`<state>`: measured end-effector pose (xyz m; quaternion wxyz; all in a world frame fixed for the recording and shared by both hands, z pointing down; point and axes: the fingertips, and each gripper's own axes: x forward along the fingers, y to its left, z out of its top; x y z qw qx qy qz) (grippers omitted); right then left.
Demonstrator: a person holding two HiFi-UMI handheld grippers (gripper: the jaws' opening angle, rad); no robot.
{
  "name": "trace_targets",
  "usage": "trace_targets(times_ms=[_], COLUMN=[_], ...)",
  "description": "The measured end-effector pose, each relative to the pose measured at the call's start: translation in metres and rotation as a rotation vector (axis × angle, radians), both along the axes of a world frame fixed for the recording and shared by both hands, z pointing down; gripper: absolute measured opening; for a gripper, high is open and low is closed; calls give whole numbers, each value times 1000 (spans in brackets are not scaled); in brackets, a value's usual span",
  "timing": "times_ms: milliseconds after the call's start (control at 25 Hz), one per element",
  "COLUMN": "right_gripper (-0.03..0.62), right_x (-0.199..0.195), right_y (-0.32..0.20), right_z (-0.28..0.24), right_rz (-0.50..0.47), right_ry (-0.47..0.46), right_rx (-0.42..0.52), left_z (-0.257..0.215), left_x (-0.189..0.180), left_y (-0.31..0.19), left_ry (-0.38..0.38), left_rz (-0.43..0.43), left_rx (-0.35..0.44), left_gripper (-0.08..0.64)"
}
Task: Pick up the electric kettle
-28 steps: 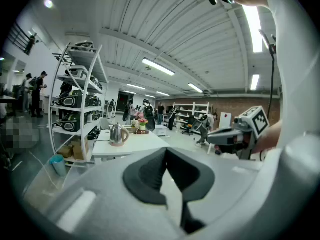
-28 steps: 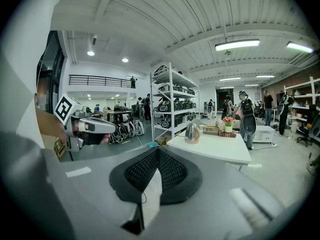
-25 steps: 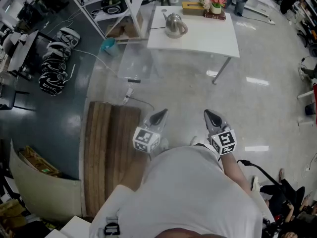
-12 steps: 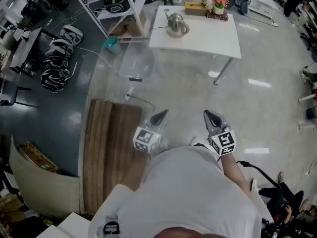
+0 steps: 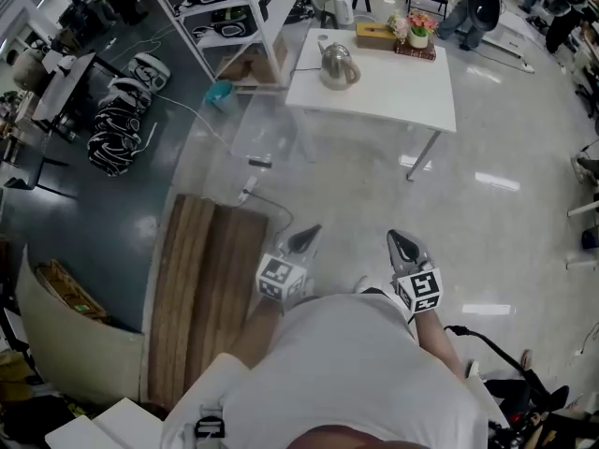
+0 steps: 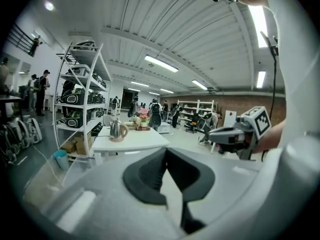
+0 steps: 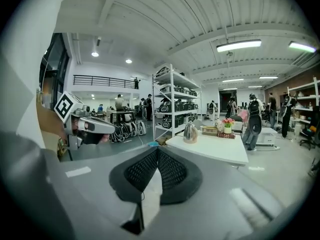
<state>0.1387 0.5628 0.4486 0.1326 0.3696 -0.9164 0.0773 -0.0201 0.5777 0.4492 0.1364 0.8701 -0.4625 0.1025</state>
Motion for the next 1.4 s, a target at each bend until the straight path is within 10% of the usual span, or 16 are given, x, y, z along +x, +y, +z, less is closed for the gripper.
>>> trace_targets(times_ms=[1400], right_gripper=[5], right_x=[79], right_y=[-14], right_z=[38], right_rz=[-17], right_ry=[-3], right_rx=[-78], left_z=[26], left_x=[67], left_y=[-9], left_ry=[-19], left_rz=[-55], left_rx=[-36], left_gripper=[2])
